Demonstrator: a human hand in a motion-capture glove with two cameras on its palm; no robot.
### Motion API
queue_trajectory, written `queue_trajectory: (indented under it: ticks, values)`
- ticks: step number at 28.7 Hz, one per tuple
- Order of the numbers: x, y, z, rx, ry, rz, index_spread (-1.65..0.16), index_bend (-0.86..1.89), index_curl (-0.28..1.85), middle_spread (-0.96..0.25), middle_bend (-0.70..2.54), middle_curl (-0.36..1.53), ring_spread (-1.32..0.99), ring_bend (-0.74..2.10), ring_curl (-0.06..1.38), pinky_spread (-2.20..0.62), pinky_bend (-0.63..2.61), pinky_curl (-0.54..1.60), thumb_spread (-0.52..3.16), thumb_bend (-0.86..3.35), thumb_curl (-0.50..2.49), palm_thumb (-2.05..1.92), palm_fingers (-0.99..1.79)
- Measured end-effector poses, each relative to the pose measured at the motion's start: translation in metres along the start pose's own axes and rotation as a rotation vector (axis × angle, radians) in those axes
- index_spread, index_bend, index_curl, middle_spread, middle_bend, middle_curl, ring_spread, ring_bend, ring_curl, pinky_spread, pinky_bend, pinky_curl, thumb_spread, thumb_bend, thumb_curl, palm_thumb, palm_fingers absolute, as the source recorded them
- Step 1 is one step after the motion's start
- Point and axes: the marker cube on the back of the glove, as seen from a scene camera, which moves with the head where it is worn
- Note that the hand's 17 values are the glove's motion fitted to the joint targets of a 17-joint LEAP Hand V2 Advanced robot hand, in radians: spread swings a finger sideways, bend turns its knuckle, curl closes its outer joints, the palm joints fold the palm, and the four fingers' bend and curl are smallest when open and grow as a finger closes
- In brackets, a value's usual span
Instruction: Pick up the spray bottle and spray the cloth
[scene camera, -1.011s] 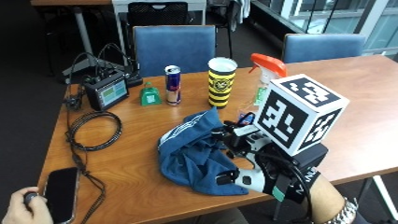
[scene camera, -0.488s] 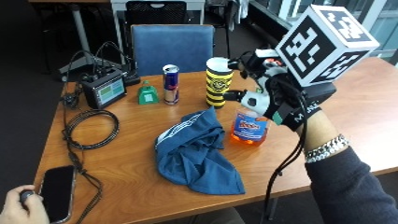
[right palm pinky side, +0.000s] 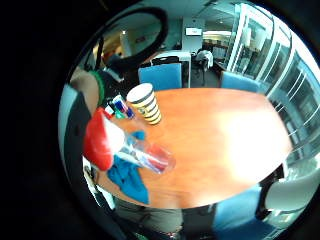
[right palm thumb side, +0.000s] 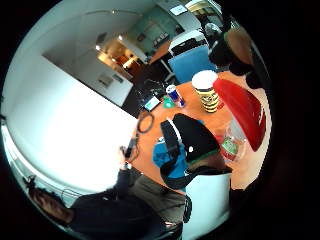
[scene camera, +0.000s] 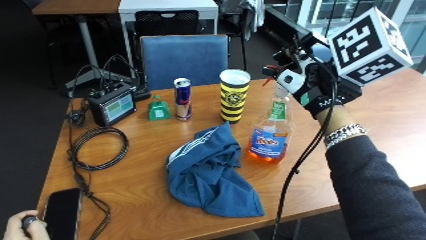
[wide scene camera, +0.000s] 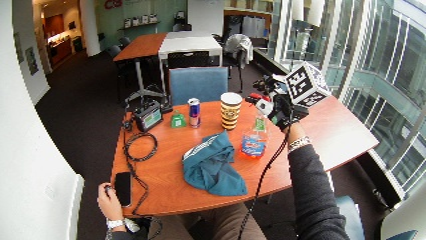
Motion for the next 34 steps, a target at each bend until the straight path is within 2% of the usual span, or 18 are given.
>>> queue_trajectory:
  ticks: [7, 16, 22, 27, 34]
  values:
    - [0.027, 0.012, 0.025, 0.185, -0.244, 0.176, -0.33, 0.18, 0.33, -0.19, 0.36, 0.38, -0.18, 0.49, 0.34, 0.0, 0.19, 0.28, 1.05, 0.06, 0.3, 0.71, 1.22]
    - [0.02, 0.0, 0.057, 0.177, -0.638, 0.259, -0.32, 0.18, 0.36, -0.22, 0.39, 0.41, -0.21, 0.51, 0.37, -0.08, 0.22, 0.32, 0.94, -0.01, 0.32, 0.74, 1.24]
    - [0.024, -0.002, 0.076, 0.176, -0.785, 0.283, -0.32, 0.18, 0.38, -0.23, 0.39, 0.42, -0.23, 0.52, 0.38, -0.1, 0.21, 0.33, 0.9, -0.03, 0.33, 0.75, 1.24]
    - [0.016, 0.003, 0.087, 0.217, -0.775, 0.299, -0.32, 0.16, 0.38, -0.24, 0.4, 0.43, -0.24, 0.53, 0.39, -0.14, 0.26, 0.35, 0.9, -0.05, 0.33, 0.69, 1.3]
    - [0.02, 0.014, 0.098, 0.331, -0.587, 0.233, -0.31, 0.16, 0.38, -0.25, 0.46, 0.45, -0.26, 0.55, 0.4, -0.28, 0.39, 0.38, 0.91, -0.04, 0.31, 0.58, 1.4]
